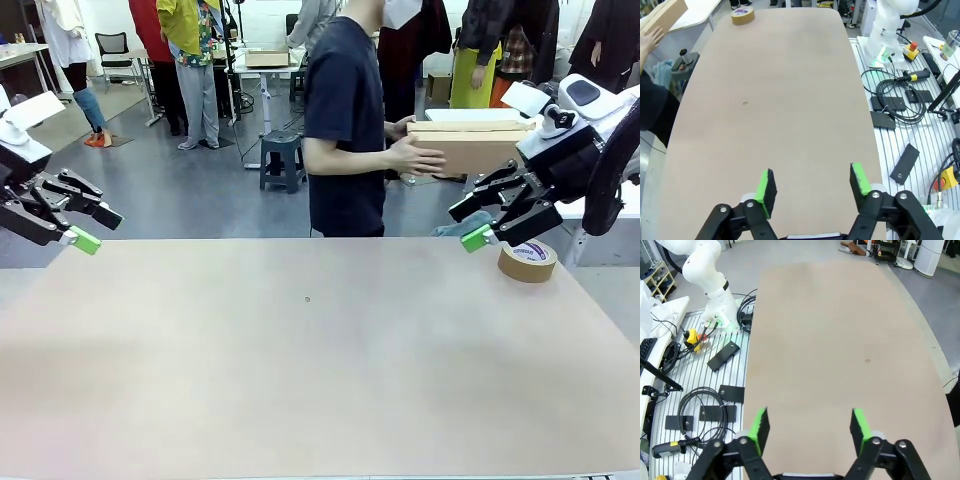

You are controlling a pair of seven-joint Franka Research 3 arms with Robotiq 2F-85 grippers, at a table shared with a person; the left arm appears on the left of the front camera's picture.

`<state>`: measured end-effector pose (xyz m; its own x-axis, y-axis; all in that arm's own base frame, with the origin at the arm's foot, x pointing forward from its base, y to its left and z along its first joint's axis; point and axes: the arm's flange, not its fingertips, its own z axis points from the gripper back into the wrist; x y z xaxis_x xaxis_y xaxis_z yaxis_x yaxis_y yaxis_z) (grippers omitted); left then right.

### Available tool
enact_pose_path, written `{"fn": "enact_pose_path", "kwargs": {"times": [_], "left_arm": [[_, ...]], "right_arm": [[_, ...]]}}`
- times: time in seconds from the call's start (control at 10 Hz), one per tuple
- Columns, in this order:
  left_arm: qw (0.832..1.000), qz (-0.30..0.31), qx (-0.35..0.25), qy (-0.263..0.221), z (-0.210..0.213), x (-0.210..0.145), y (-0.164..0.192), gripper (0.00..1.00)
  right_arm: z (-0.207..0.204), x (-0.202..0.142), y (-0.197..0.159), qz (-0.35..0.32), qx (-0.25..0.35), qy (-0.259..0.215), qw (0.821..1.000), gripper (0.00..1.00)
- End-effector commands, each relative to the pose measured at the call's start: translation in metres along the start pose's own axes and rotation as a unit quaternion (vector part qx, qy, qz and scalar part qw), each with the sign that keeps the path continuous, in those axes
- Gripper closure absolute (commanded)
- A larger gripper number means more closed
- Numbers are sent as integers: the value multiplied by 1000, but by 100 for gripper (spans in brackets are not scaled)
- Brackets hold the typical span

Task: Wrap the clocks to prevent damage.
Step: After the human seals the box with tape, release both hands from the side flaps of the Package Box.

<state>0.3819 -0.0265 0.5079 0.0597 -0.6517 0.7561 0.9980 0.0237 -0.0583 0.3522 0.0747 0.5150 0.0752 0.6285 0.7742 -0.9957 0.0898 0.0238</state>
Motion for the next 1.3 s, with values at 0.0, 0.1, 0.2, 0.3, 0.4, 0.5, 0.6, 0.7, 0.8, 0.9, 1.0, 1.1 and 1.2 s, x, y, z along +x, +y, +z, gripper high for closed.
{"fn": "enact_pose_path", "kwargs": {"times": [0.0, 0.1, 0.2, 0.3, 0.4, 0.5, 0.6, 0.7, 0.8, 0.9, 1.0, 1.1, 1.2], "left_arm": [[1000, -2, -8, 7, 4, 1, -1, 0], [1000, -3, -8, 8, 4, 1, -1, 0], [1000, -4, -9, 9, 4, 0, -2, 0], [1000, -4, -8, 11, 4, 0, -2, 0], [1000, -4, -8, 13, 4, 0, -2, 0], [1000, -2, -7, 13, 5, 0, -3, 0], [999, 5, 13, 33, 4, 0, -3, 0], [1000, -1, 0, 1, 0, 0, 0, 0], [1000, -1, 0, 1, 0, 0, 0, 0], [1000, -1, 0, 1, 0, 0, 0, 0], [1000, -1, 0, 1, 0, 0, 0, 0], [1000, -1, 0, 1, 0, 0, 0, 0], [1000, -1, 1, 7, 1, -1, 0, 0]], "right_arm": [[1, -3, 3, -5, 10, 9, 1000, 0], [1, -3, 3, -5, 10, 9, 1000, 0], [1, -3, 4, -5, 10, 8, 1000, 0], [1, -3, 4, -5, 11, 8, 1000, 0], [1, -3, 5, -6, 11, 8, 1000, 0], [1, -3, 5, -7, 11, 7, 1000, 0], [0, -3, 7, 3, 20, 6, 1000, 0], [0, 0, 1, 0, 3, -1, 1000, 0], [0, 0, 1, 0, 3, -1, 1000, 0], [0, 0, 1, 0, 3, -1, 1000, 0], [0, 0, 1, 0, 3, -1, 1000, 0], [0, 0, 1, 0, 3, -1, 1000, 0], [0, 0, 1, 0, 3, -1, 1000, 0]]}}
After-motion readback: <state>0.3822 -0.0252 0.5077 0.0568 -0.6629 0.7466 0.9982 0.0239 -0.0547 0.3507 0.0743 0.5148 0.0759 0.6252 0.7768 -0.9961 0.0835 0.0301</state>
